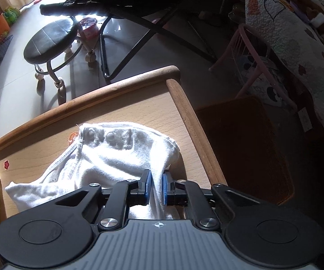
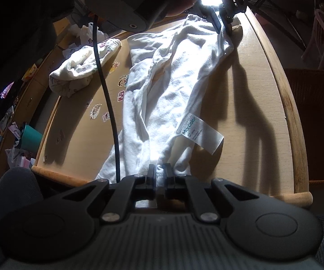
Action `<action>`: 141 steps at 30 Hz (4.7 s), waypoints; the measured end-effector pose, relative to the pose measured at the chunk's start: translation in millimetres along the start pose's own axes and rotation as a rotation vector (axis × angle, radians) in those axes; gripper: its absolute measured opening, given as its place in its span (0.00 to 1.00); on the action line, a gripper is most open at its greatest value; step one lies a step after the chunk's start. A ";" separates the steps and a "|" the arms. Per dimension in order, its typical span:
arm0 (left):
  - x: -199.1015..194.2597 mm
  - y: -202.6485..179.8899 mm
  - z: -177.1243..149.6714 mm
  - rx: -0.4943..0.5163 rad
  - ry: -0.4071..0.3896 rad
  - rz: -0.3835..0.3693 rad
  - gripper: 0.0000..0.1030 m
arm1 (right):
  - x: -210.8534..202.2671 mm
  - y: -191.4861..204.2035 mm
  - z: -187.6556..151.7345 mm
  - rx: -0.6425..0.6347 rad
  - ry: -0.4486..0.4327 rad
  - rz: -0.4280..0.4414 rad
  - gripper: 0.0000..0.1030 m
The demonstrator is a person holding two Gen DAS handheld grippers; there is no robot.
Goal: Fold clothes
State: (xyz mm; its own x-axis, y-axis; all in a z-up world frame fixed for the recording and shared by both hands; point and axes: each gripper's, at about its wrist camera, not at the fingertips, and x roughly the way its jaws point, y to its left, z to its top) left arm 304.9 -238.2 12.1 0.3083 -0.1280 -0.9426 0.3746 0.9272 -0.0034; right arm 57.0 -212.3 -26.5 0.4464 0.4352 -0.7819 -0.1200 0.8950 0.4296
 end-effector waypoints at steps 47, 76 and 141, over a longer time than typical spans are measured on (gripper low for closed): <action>-26.3 144.6 -44.1 -0.333 -0.069 -0.064 0.13 | -0.3 15.5 -0.1 -0.065 0.025 -0.077 0.07; -85.9 159.9 -102.9 -0.379 -0.166 -0.062 0.16 | -26.3 22.0 -3.3 -0.090 0.050 -0.037 0.08; -82.3 83.7 -298.4 -0.333 -0.139 -0.202 0.23 | -5.5 13.0 -1.6 -0.056 0.022 -0.178 0.07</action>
State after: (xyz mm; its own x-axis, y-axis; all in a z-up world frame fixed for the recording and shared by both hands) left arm 49.9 -45.0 -10.2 0.3811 -0.3438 -0.8582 0.1430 0.9390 -0.3127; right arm 51.6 -202.9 -17.3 0.4459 0.2710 -0.8531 -0.0900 0.9618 0.2585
